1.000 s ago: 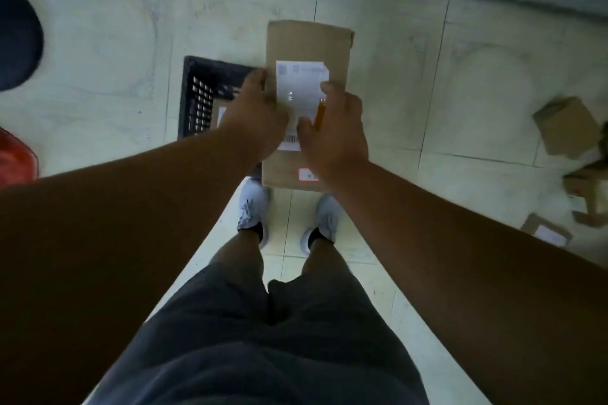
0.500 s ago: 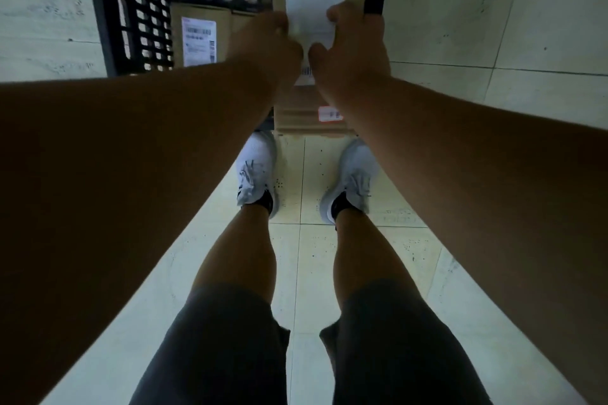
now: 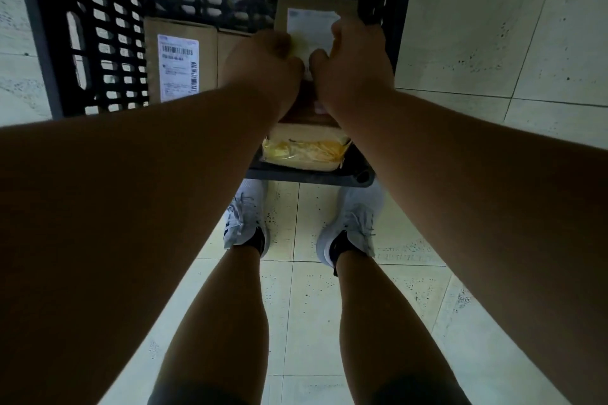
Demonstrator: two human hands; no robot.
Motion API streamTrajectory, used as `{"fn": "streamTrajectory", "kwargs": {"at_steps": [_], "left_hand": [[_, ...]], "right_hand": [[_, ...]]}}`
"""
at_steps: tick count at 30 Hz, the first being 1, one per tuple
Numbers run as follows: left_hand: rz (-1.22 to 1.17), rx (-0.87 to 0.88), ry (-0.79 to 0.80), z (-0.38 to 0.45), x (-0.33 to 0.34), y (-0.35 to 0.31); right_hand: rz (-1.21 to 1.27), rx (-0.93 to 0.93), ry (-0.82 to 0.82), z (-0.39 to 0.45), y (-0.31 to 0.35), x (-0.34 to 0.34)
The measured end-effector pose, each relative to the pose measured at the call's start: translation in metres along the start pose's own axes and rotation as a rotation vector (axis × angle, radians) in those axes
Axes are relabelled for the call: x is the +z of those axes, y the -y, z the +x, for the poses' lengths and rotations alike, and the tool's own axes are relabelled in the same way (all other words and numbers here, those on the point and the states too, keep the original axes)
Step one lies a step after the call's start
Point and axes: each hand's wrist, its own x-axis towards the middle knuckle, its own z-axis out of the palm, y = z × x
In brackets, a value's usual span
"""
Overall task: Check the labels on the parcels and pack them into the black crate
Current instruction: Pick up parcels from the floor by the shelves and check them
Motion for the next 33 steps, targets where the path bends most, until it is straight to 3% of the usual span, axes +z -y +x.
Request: {"fn": "streamTrajectory", "kwargs": {"at_steps": [6,13,25,31,33], "left_hand": [[-0.022,-0.008,0.065,0.015,0.009,0.000],[0.162,0.072,0.182,0.035,0.026,0.022],[0.123,0.081,0.232,0.064,0.062,0.068],[0.255,0.099,0.359,0.071,0.068,0.070],[0.159,0.059,0.374,0.070,0.069,0.065]], "right_hand": [[-0.152,-0.071,-0.018,0.005,-0.011,0.004],[-0.341,-0.117,0.079,0.006,-0.035,0.028],[-0.658,-0.122,0.214,0.011,-0.057,0.056],[-0.794,-0.128,0.239,0.015,-0.056,0.062],[-0.785,-0.159,0.212,0.018,-0.060,0.061]]}}
